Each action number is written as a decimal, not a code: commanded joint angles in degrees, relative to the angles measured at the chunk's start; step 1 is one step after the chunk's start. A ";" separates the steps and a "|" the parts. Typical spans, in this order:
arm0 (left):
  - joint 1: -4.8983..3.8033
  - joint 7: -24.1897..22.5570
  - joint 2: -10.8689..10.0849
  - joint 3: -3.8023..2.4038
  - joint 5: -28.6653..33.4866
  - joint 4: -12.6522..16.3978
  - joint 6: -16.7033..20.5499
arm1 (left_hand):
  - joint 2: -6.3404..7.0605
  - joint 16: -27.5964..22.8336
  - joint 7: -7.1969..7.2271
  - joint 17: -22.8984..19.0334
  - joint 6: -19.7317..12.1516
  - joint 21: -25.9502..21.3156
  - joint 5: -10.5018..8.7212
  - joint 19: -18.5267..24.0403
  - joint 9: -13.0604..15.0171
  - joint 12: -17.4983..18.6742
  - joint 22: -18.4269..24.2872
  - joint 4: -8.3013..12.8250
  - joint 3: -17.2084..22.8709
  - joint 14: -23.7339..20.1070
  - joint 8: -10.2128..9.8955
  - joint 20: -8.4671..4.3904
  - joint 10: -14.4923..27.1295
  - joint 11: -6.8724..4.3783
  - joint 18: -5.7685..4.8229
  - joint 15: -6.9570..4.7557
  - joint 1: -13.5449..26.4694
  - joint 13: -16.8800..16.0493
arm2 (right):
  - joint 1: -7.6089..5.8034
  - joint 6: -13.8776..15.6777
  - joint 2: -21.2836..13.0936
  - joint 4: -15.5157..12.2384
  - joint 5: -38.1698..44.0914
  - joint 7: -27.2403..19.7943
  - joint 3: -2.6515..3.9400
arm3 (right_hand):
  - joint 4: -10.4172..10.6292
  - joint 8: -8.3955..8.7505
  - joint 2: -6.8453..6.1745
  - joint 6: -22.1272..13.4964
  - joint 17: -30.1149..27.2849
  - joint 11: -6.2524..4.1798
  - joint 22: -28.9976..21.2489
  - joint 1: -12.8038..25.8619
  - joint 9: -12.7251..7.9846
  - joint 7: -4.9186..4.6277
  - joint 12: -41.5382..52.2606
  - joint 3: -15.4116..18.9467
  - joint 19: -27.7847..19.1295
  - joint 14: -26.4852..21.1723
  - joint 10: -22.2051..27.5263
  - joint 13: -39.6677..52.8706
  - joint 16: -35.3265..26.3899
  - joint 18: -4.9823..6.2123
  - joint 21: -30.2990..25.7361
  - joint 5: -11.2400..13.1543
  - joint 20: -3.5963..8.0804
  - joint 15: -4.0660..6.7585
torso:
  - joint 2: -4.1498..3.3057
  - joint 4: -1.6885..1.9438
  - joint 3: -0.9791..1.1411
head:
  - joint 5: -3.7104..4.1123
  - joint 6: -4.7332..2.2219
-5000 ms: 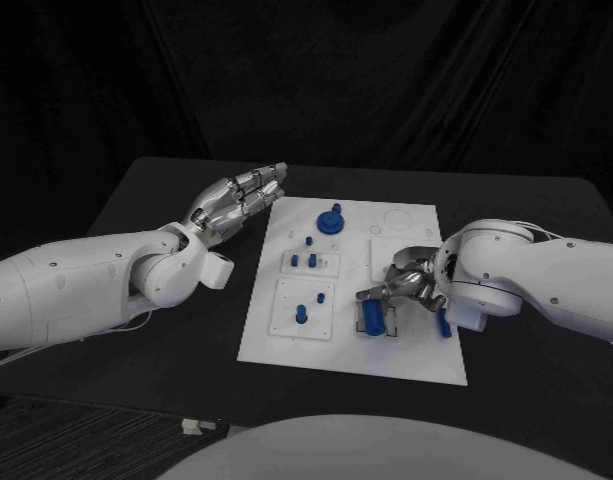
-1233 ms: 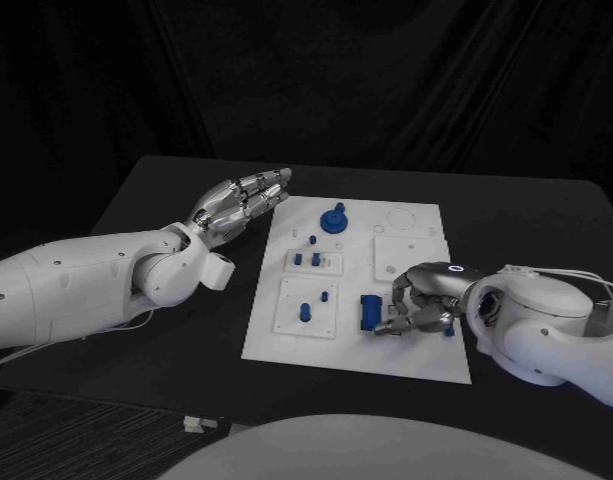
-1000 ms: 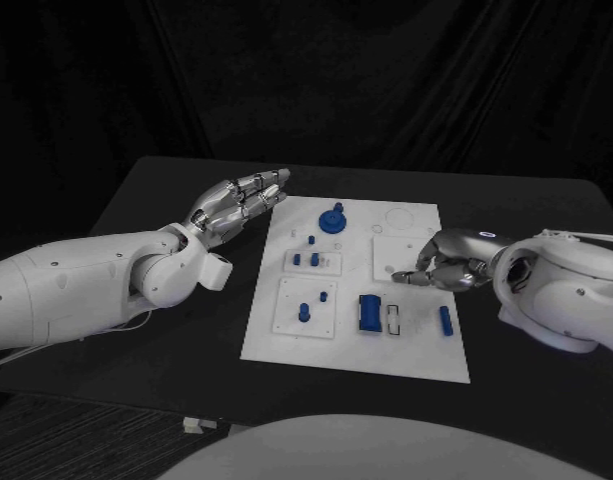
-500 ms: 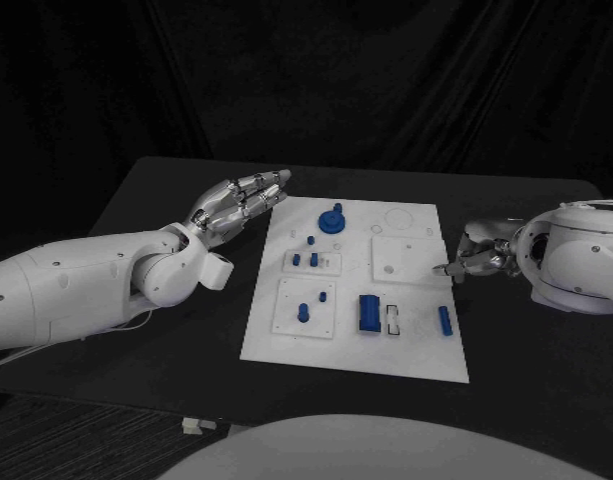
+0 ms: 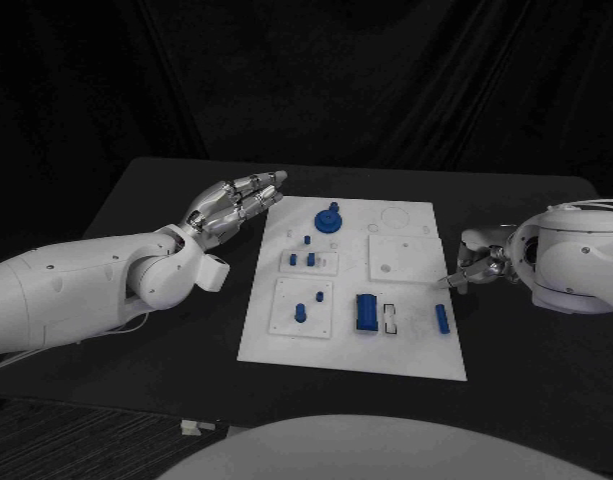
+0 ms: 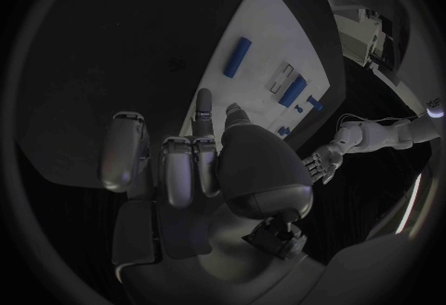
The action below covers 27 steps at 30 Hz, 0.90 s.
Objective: Assemble the parts on the task board
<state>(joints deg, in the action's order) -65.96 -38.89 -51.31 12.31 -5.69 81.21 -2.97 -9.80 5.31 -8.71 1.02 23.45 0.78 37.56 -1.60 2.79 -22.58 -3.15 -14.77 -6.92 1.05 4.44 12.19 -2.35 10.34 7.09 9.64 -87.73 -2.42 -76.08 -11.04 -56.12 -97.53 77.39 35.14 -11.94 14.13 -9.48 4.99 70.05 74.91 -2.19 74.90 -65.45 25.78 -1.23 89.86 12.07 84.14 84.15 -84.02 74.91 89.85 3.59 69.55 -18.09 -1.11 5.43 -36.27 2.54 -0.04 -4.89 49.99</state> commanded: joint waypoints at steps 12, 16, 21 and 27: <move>0.06 -6.15 -0.11 -0.06 0.04 0.63 -0.75 | -0.11 0.28 -1.88 0.09 0.46 0.30 0.31 0.01 0.10 -0.22 -0.06 0.02 0.46 0.16 0.39 0.27 -0.05 -0.43 -0.42 0.17 -0.64 -0.09 | 2.26 -2.20 1.04 -1.06 -0.66 1.71 0.01 | -0.37 0.79 -0.86 -0.36 15.09 -0.40 9.65 -0.22 0.24 -0.15 0.14 0.07 0.12 5.85 -5.98 15.09 0.15 0.47 -0.18 1.51 0.57 0.41 | 0.04 -0.02 0.02 | -0.13 0.01; 0.06 -6.09 -0.16 -0.06 0.04 0.76 -0.81 | -0.11 0.28 -1.88 0.09 0.46 0.30 0.31 0.01 0.10 -0.22 -0.06 0.02 0.46 0.16 0.39 0.27 -0.05 -0.43 -0.42 0.17 -0.64 -0.09 | 2.79 -1.93 1.14 -1.32 -0.81 1.78 0.01 | -0.57 0.82 -0.95 -0.36 15.09 -0.39 9.62 -0.43 0.31 -0.16 0.14 -0.01 0.10 5.85 -5.98 15.09 0.15 0.49 -0.32 1.13 0.57 0.38 | 0.04 -0.02 0.02 | -0.16 0.01; 0.06 -6.00 -0.06 -0.06 0.04 0.67 -0.92 | -0.10 0.29 -1.93 0.09 0.47 0.31 0.32 0.00 0.10 -0.19 -0.07 0.06 0.52 0.16 0.42 0.28 -0.05 -0.38 -0.41 0.17 -0.69 -0.09 | 3.30 -2.13 1.44 -1.23 -0.90 1.85 0.01 | -0.83 0.74 -1.06 -0.21 15.09 -0.42 9.57 -0.72 0.44 -0.11 0.14 -0.12 0.08 5.85 -5.98 15.09 0.15 0.53 -0.50 0.95 0.57 0.38 | 0.06 0.00 0.03 | -0.04 0.01; 0.07 -5.91 -0.08 -0.06 0.04 0.75 -1.00 | -0.10 0.29 -1.93 0.09 0.47 0.31 0.32 0.00 0.10 -0.19 -0.07 0.06 0.52 0.16 0.42 0.28 -0.05 -0.38 -0.41 0.17 -0.69 -0.09 | 3.97 -3.16 1.71 -0.79 -0.76 1.96 0.01 | -2.11 1.16 -1.22 -0.90 15.09 -0.31 9.47 -2.09 0.75 -0.26 0.14 -0.80 0.03 5.85 -5.98 15.09 0.15 0.59 -0.94 -0.37 0.55 0.34 | 0.09 -0.04 0.03 | -0.32 0.01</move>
<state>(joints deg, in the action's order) -65.95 -38.89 -51.44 12.31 -5.69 81.78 -3.21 -9.80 5.31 -8.71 1.07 23.45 0.78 37.56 -1.59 2.84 -22.57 -3.14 -14.61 -6.76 1.05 4.66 12.19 -2.35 10.35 7.09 9.63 -87.73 -2.45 -72.34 -12.84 -54.41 -98.42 76.54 35.90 -11.94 12.31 -8.53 3.68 69.40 74.91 -2.18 74.94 -67.09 26.49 -1.48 89.86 11.20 83.94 83.95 -84.01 74.91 89.85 3.59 69.00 -18.23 -0.91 5.63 -36.20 2.51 -0.01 -5.13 49.99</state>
